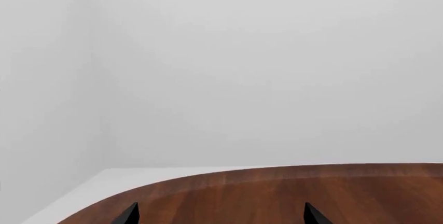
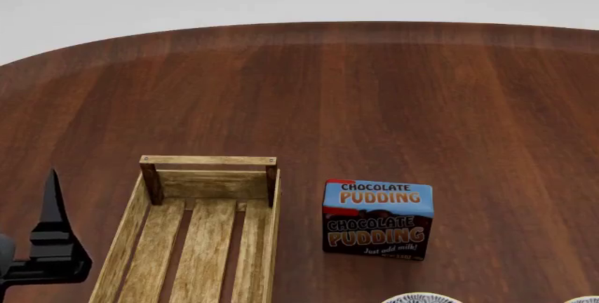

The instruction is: Stack the left bowl on the right bowl and place them in the tray.

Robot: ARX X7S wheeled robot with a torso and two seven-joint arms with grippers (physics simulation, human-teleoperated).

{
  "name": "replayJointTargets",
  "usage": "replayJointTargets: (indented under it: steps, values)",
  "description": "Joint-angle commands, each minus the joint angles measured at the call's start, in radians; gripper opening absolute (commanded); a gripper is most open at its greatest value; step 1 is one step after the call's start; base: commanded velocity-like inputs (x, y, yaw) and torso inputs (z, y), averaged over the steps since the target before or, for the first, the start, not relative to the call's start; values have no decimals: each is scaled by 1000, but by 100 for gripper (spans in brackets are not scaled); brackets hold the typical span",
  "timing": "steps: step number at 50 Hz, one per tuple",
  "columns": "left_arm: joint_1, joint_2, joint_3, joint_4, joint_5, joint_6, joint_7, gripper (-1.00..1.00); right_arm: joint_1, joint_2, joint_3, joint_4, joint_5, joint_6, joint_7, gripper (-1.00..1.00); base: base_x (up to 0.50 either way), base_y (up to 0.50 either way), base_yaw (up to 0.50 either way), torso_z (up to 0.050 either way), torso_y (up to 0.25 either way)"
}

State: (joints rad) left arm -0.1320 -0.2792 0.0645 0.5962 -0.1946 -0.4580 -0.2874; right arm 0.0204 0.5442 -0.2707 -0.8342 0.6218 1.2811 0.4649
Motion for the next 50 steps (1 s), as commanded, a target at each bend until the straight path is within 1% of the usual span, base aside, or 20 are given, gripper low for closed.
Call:
replayJointTargets:
  steps: [1, 5, 6, 9, 12, 21, 40, 50]
  values:
    - [1, -5, 7, 3, 0, 0, -6, 100, 48, 7, -59, 72, -16, -18, -21, 100, 0, 0, 0, 0, 0]
    - [-2, -6, 1, 20, -5, -7, -12, 100, 70, 4, -73, 106, -16, -25, -38, 100, 0, 0, 0, 0, 0]
    - [4, -1, -9, 24, -3, 20, -17, 100, 72, 3, -78, 112, -17, -26, -41, 100, 0, 0, 0, 0, 0]
    - [11, -7, -4, 27, 16, 38, -24, 100, 71, 5, -93, 136, -27, -48, -49, 100, 0, 0, 0, 0, 0]
    - [19, 6, -26, 31, 8, 71, -37, 100, 68, 2, -94, 163, -30, -70, -59, 100, 0, 0, 0, 0, 0]
    - [4, 0, -18, 24, -11, 41, -30, 100, 89, -8, -102, 228, -36, -95, -78, 100, 0, 0, 0, 0, 0]
    - [-2, -5, -18, 28, -24, 34, -40, 100, 106, -6, -142, 334, -66, -158, -115, 100, 0, 0, 0, 0, 0]
    - [-2, -8, -14, 24, -25, 37, -44, 100, 122, -12, -162, 371, -70, -159, -125, 100, 0, 0, 0, 0, 0]
